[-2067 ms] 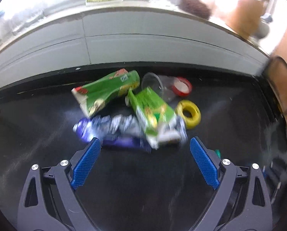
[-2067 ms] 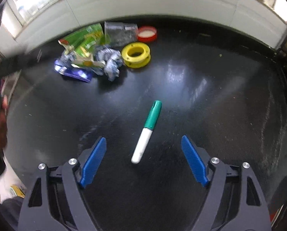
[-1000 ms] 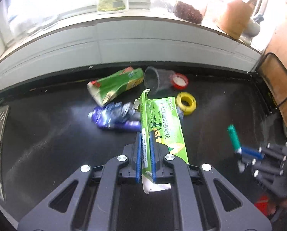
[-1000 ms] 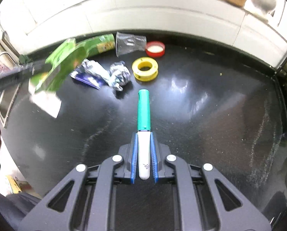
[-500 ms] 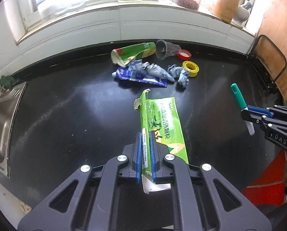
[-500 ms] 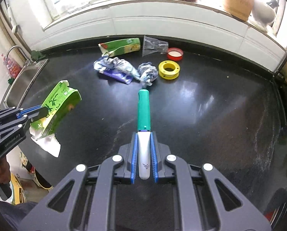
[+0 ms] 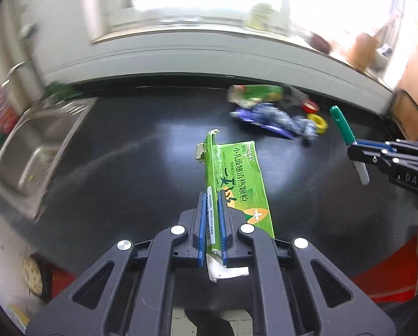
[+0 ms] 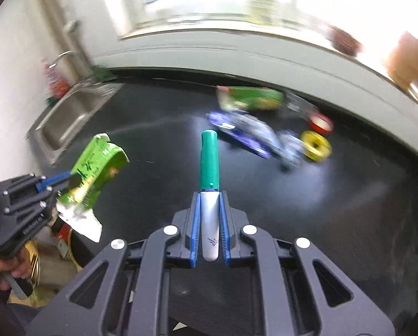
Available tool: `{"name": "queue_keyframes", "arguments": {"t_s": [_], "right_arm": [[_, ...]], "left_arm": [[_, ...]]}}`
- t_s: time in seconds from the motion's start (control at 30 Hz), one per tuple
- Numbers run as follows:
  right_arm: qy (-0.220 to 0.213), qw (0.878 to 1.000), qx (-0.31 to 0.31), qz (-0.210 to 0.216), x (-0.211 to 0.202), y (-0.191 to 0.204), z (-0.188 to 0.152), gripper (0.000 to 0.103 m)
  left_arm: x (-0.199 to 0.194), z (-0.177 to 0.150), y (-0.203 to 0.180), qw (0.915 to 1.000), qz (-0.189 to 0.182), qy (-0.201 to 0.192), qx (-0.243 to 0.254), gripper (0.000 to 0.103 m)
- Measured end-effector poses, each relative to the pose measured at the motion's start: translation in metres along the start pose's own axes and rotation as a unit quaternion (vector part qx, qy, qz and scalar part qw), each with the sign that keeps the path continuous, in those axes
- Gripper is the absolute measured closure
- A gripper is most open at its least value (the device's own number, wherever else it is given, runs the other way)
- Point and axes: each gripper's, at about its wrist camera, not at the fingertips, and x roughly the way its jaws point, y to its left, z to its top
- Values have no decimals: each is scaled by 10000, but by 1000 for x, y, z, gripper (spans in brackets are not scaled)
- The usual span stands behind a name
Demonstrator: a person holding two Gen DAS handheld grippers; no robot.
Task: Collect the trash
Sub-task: 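Carry the carton and marker to the bin and open both tools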
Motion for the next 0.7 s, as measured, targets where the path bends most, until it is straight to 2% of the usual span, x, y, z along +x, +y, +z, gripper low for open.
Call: {"name": "queue_keyframes", "arguments": {"t_s": [0.17, 0.27, 0.4, 0.57, 0.7], "right_arm": [[171, 9934, -785, 813, 29, 98, 21, 89], [448, 9812, -1219, 1427, 51, 164, 20, 89], [985, 9556, -1813, 2104, 79, 257, -1, 89], [1645, 9242, -2390, 2481, 112, 343, -35, 89], [2051, 9088, -2556, 2583, 141, 388, -58, 89]], "left_arm": [[-35, -43, 75, 9957, 684, -24, -627, 95], [-50, -77, 117, 9892, 1065, 78, -1008, 95], [-66, -128, 168, 9762, 1365, 313, -1659, 95], [-68, -195, 215, 9578, 1597, 680, -2293, 95], [-61, -233, 246, 9480, 1640, 865, -2585, 95]]}}
